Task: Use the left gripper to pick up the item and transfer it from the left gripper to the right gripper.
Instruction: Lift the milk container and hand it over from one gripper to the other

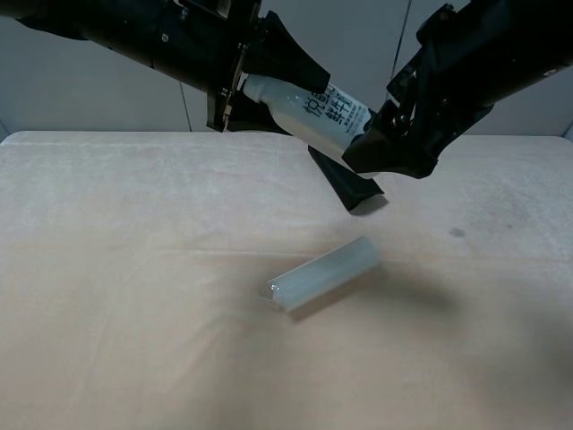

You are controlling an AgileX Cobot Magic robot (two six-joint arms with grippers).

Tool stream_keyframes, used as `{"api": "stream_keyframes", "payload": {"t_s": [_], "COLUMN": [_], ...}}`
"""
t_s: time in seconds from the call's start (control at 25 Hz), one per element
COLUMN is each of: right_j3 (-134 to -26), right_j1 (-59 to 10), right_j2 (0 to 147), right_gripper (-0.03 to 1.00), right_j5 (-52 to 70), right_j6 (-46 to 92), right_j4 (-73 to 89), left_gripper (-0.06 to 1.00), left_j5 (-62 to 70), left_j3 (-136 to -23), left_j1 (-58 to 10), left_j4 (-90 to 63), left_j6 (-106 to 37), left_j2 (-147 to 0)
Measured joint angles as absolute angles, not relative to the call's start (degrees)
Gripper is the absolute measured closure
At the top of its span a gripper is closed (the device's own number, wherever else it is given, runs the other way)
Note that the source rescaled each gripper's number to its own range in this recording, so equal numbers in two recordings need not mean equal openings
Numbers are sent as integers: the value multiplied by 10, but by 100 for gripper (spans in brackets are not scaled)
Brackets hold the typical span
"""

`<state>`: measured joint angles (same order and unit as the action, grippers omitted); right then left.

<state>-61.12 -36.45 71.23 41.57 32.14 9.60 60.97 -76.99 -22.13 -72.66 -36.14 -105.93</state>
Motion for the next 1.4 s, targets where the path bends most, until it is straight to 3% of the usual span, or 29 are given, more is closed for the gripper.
{"api": "stream_keyframes", "payload": {"t_s": [1.24,1.28,1.32,1.36,1.4], "right_j3": [-611,-611,-611,-612,-612], "right_j1": [-391,-391,-391,-391,-391], "right_j2": [792,792,792,792,792], "right_gripper": [-1,13,46,94,97], "right_j5": [349,348,347,346,345], "right_j6": [337,337,337,336,336], "right_j4": [107,104,97,85,77], "left_gripper": [92,92,92,92,91], "left_j5": [609,609,609,610,609], "left_j3": [-770,-770,-770,-770,-770], "left_j1": [-221,-221,-221,-221,-221], "left_j4": [-727,-727,-727,-727,-727], "left_j6": [-361,-361,-361,-361,-359], "left_j2": [-1059,-1059,-1059,-1059,-1059]}}
